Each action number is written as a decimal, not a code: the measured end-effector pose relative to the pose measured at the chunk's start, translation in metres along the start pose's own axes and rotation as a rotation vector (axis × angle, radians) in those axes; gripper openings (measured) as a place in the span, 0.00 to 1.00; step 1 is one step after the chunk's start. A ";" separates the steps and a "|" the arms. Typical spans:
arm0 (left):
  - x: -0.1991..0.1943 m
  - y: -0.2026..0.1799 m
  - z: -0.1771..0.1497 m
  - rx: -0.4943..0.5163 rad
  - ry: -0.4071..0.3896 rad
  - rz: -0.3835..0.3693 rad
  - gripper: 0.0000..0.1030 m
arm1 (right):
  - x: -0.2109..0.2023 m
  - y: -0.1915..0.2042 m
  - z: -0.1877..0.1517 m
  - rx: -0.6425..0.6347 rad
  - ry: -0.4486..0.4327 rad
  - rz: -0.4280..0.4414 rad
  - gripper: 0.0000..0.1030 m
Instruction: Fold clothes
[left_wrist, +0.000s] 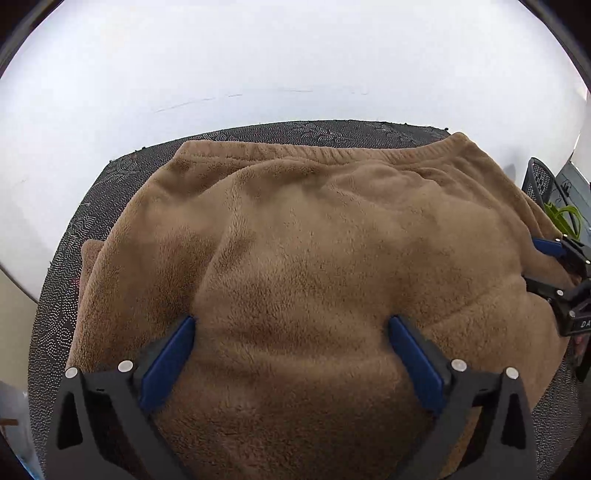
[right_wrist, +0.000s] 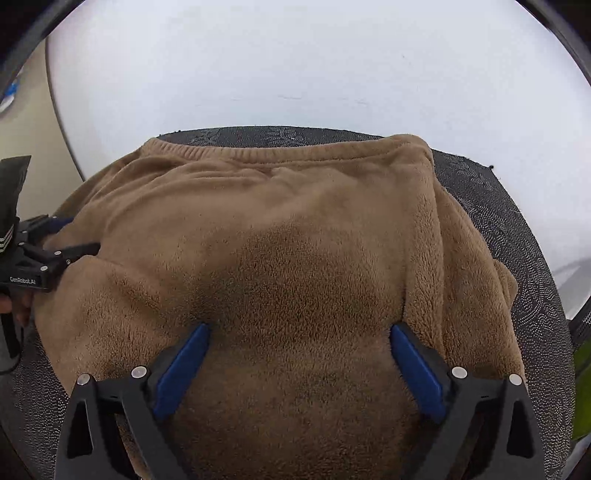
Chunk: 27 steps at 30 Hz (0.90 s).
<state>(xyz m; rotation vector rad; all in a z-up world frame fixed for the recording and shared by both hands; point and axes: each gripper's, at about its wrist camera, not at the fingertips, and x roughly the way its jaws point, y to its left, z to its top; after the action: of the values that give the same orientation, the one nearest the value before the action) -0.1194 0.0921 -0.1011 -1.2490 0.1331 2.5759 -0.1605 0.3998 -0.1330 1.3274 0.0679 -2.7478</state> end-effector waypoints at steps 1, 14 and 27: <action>0.000 0.000 0.000 0.001 -0.001 0.001 1.00 | 0.000 0.001 0.000 -0.002 -0.001 -0.003 0.96; 0.001 0.001 -0.002 0.008 -0.006 0.009 1.00 | 0.000 0.004 0.000 -0.015 -0.006 -0.036 0.99; -0.001 0.001 -0.002 0.009 -0.012 0.012 1.00 | -0.002 0.003 -0.001 -0.015 -0.009 -0.037 0.99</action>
<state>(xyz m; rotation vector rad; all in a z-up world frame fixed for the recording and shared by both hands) -0.1173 0.0901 -0.1018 -1.2335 0.1505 2.5898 -0.1583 0.3973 -0.1322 1.3235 0.1131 -2.7772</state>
